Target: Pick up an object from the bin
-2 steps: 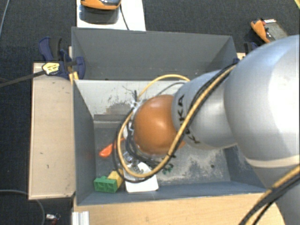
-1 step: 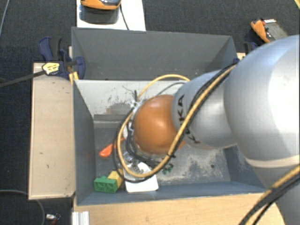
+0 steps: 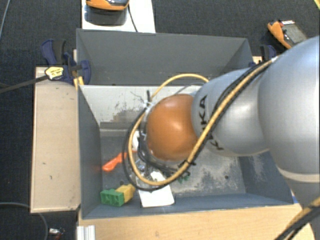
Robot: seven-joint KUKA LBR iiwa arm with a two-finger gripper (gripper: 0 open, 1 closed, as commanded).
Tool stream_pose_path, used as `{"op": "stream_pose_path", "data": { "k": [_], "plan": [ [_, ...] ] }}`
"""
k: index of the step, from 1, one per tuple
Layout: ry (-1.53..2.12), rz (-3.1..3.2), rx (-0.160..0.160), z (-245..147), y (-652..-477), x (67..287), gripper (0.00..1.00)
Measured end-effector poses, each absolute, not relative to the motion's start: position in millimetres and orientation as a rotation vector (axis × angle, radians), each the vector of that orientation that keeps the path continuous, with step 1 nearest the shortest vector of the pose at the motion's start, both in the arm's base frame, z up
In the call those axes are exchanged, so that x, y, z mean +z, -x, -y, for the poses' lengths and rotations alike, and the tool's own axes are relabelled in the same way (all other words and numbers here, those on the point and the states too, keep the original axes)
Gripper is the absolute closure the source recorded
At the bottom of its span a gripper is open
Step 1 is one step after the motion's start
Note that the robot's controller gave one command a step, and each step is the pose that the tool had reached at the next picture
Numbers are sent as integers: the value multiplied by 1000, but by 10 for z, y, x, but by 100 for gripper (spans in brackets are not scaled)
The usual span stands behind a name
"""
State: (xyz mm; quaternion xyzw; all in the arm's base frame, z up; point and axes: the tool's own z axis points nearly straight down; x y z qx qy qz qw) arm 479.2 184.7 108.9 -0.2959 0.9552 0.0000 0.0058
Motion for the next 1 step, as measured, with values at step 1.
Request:
{"op": "stream_pose_path", "data": {
  "k": [1],
  "plan": [
    [920, -2980, 2, -1859, -4818, 1323, 100]
  ]
}}
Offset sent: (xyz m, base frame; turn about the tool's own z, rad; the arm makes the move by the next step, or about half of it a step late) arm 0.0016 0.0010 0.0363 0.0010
